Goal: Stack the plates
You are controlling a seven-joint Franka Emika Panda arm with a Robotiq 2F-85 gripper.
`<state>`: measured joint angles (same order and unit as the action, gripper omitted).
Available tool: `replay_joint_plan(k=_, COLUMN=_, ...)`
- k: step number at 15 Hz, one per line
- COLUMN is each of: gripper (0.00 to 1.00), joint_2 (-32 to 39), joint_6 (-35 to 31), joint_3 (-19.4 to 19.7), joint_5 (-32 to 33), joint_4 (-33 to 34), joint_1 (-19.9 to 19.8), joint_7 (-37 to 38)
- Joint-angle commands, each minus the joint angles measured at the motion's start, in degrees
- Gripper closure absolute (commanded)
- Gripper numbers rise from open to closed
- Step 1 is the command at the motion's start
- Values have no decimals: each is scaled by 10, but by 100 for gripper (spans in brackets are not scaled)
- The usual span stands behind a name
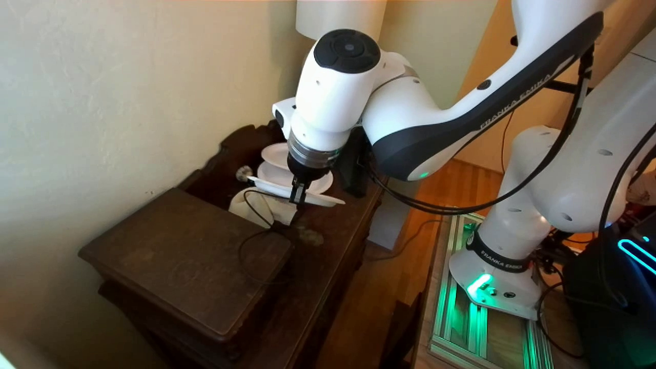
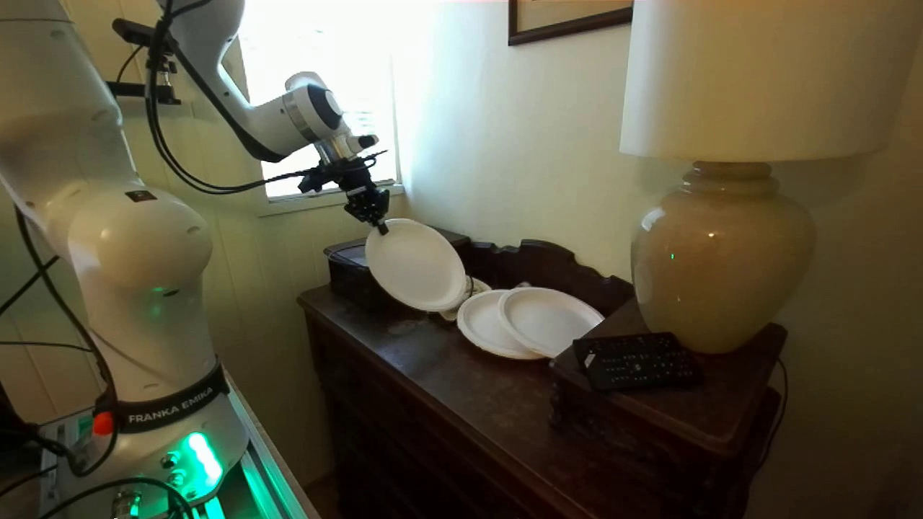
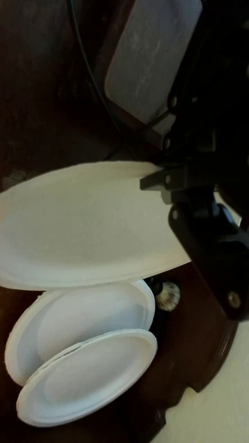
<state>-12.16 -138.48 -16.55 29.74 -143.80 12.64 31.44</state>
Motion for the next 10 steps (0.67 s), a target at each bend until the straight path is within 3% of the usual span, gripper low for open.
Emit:
replay_joint_plan(k=1, gripper=95, joint_2=-24, joint_6=36, joint_3=-15, joint_5=18, joint_4=-5, joint_1=-19, joint_7=-5)
replay_joint_plan(k=8, gripper=96, joint_2=4, joint_6=125, joint_3=-10, joint_5=143, joint_4=5, joint_1=-49, joint_7=1)
replay_joint_plan(k=10, gripper=96, joint_2=17, joint_6=111, joint_3=-1, joint_5=194, joint_4=4, joint_1=-56, joint_7=12)
